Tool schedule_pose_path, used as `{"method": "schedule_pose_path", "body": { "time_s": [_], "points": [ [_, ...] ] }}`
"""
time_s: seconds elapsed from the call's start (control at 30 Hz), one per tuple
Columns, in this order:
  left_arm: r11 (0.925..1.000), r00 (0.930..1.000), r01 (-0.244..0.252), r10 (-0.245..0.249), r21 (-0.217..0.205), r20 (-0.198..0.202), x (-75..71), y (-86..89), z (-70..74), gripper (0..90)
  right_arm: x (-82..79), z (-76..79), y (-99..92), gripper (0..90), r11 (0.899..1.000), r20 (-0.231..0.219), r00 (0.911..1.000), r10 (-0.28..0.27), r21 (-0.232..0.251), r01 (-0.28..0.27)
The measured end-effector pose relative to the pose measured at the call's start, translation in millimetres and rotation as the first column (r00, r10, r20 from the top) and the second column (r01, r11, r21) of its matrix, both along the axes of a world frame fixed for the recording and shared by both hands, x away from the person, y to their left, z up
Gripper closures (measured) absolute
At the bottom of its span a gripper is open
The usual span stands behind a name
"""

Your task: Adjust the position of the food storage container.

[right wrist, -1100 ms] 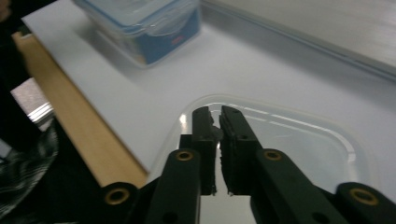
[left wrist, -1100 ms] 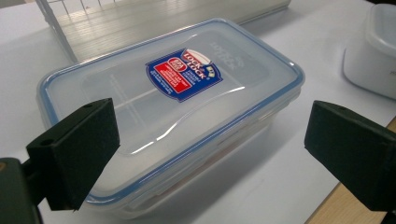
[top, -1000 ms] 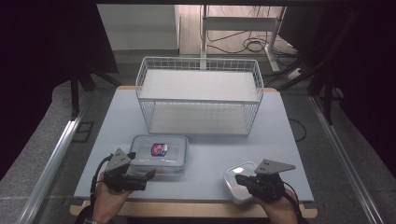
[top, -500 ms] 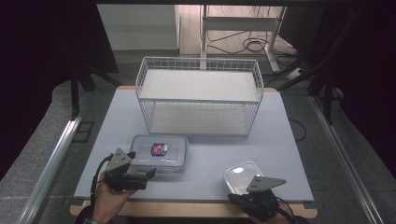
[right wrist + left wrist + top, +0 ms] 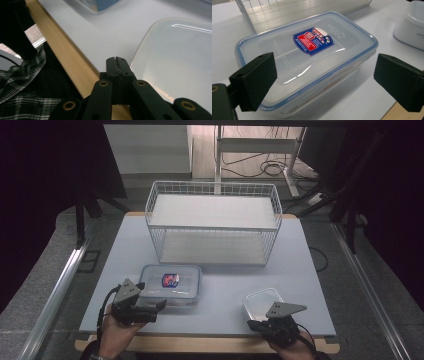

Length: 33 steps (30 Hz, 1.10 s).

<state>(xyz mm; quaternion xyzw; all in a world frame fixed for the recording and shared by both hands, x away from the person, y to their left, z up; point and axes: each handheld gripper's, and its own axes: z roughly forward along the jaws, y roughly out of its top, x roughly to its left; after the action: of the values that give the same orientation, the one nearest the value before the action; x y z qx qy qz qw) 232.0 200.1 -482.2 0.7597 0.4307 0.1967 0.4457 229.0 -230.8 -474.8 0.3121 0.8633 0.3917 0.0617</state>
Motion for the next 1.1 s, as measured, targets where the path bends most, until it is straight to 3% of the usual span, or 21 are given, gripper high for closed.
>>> {"method": "schedule_pose_path", "body": {
  "time_s": [0.6, 0.9, 1.1],
  "points": [
    [0.9999, 1.0, 0.002, -0.002, 0.011, -0.006, 2.0, 2.6, -2.8, 6.7, 52.7, 0.6, -21.8, 89.4, 0.992, 0.022, 0.9917, -0.127, -0.005, 0.127],
    [0.9998, 1.0, -0.003, 0.003, 0.021, -0.006, 2.9, 4.8, -3.9, 7.6, 70.7, -1.7, -37.0, 89.4, 0.979, 0.032, 0.9786, -0.203, -0.018, 0.204],
    [0.9991, 1.0, -0.003, 0.004, 0.043, -0.006, 3.9, 4.8, -4.9, 7.9, 81.8, -1.0, -51.5, 89.4, 0.962, 0.054, 0.9616, -0.269, -0.028, 0.271]
  ]
}}
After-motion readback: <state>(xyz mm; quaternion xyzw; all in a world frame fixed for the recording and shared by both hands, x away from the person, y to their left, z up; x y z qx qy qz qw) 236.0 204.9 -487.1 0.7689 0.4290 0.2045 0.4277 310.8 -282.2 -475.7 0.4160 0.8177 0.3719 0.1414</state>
